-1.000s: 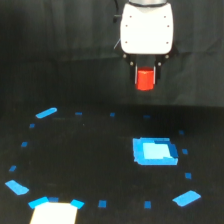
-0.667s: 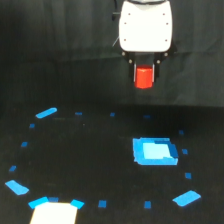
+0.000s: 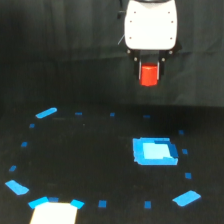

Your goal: Pick up the red object from the table

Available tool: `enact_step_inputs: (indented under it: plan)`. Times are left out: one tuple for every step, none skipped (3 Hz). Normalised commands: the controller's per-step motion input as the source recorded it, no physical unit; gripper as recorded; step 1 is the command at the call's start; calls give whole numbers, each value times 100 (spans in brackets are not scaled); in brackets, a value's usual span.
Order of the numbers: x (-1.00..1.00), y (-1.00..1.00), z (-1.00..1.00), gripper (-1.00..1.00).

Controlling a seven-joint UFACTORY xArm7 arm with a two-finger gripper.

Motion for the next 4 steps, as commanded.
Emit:
enact_step_inputs:
  plan:
    - [-25,-10,60,-100]
    - [10,31,13,-100]
    - [-35,-11,26,-100]
    - [-8,15,-18,-100]
